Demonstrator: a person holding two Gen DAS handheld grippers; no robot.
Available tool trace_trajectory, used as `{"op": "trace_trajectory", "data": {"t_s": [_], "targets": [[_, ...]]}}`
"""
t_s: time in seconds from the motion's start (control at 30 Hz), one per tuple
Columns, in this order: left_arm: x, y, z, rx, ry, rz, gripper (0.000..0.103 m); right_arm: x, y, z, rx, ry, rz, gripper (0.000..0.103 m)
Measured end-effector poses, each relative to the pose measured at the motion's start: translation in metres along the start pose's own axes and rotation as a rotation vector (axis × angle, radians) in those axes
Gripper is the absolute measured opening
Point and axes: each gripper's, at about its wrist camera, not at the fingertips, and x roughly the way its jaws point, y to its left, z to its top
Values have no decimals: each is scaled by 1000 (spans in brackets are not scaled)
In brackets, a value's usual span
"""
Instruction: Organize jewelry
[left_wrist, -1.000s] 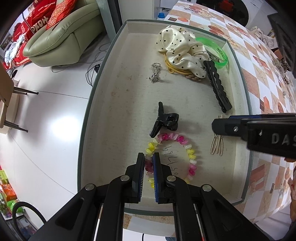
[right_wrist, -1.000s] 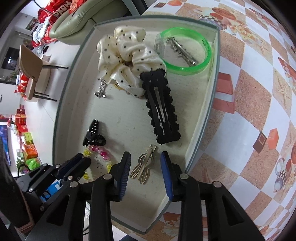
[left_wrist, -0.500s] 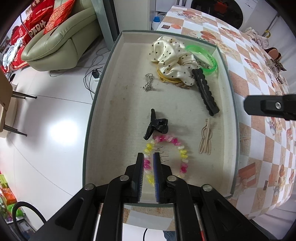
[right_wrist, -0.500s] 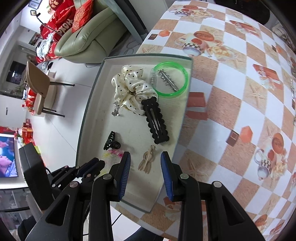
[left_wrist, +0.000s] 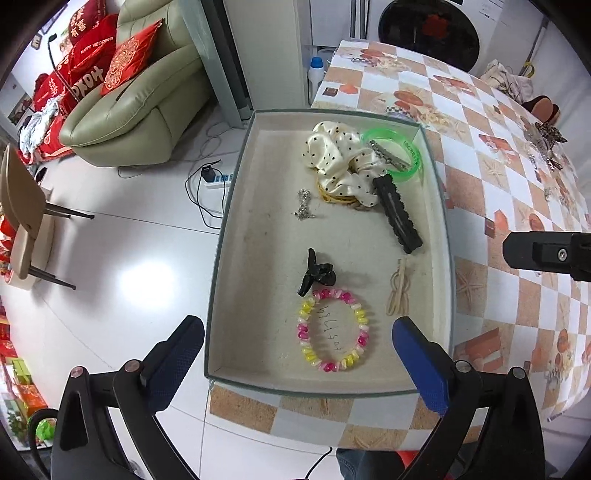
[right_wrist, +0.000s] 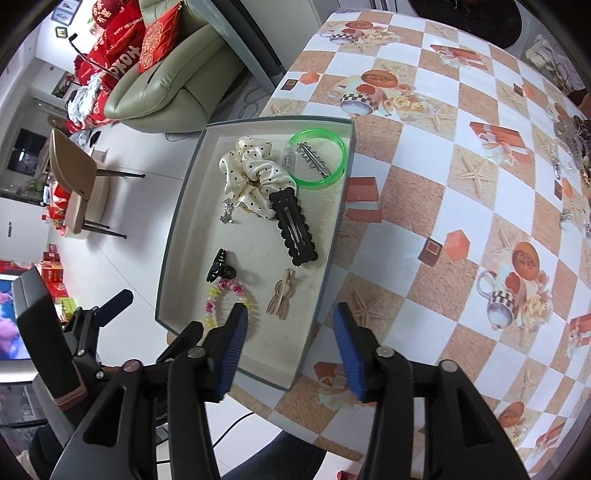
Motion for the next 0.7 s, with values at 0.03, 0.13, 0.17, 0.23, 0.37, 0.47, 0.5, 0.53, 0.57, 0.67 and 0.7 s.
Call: {"op": "trace_trajectory", "data": {"t_s": [0.03,0.13,0.17,0.23,0.37,0.47,0.5,0.53,0.57,0.67,0.7], "targets": [[-5,-2,2,-1,-9,0,103,-2,1,-1,-4,2,-5,56],[-19,0,3,-1,-31,5,103,-9,6,-4,-41,15,-43,61],[-23,-1,4,1,-38,9,103,-12,9,-4,-61,18,-61,65],[-32,-1,6,8,-50,22,103,-18,13,-6,-83,12,-80,76],[-48,-1,12,17,-61,20,103,-36,23,-8,-117,-9,-105,81],[-60,0,16,17,-67,14,103,-49,30,-8,-131,-36,-129,82],[-64,1,18,16,-65,11,103,-52,32,-8,-134,-44,-136,82],[-67,2,19,13,-63,7,103,-57,33,-7,-137,-56,-145,82],[-70,2,20,10,-62,0,103,-61,35,-7,-139,-65,-150,82],[-80,4,22,-3,-61,-32,103,-74,38,-6,-138,-101,-157,83],[-85,5,23,-5,-60,-42,103,-78,39,-6,-137,-115,-155,94]]}}
